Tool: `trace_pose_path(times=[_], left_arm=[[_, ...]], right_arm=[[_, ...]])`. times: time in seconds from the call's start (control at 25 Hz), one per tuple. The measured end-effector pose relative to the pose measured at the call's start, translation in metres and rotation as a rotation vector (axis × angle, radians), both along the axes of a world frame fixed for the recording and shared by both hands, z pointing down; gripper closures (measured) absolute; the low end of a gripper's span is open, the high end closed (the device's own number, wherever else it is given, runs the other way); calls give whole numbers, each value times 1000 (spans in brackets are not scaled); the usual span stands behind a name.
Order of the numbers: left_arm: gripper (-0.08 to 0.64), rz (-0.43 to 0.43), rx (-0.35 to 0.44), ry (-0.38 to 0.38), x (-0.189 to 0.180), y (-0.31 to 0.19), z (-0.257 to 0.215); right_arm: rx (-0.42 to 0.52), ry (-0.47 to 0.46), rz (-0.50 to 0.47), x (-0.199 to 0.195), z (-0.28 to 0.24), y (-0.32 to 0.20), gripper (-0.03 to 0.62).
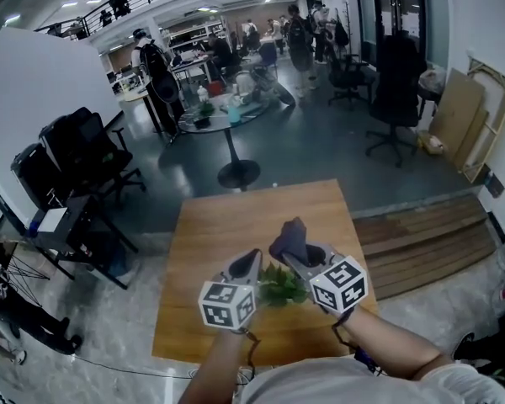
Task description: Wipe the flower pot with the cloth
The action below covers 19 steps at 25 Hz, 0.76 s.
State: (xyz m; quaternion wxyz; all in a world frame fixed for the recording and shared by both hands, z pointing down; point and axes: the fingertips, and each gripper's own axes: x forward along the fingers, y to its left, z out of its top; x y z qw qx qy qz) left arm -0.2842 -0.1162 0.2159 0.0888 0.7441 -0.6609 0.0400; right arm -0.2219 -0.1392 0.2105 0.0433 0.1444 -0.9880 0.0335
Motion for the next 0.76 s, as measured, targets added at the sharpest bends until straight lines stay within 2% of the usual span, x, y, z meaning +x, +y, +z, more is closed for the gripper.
trace_pose_path(times=[0.76], left_arm=[[555, 19, 14, 11, 1, -6, -3]], right_arm=[[-4, -7, 30, 2, -1, -6, 499]])
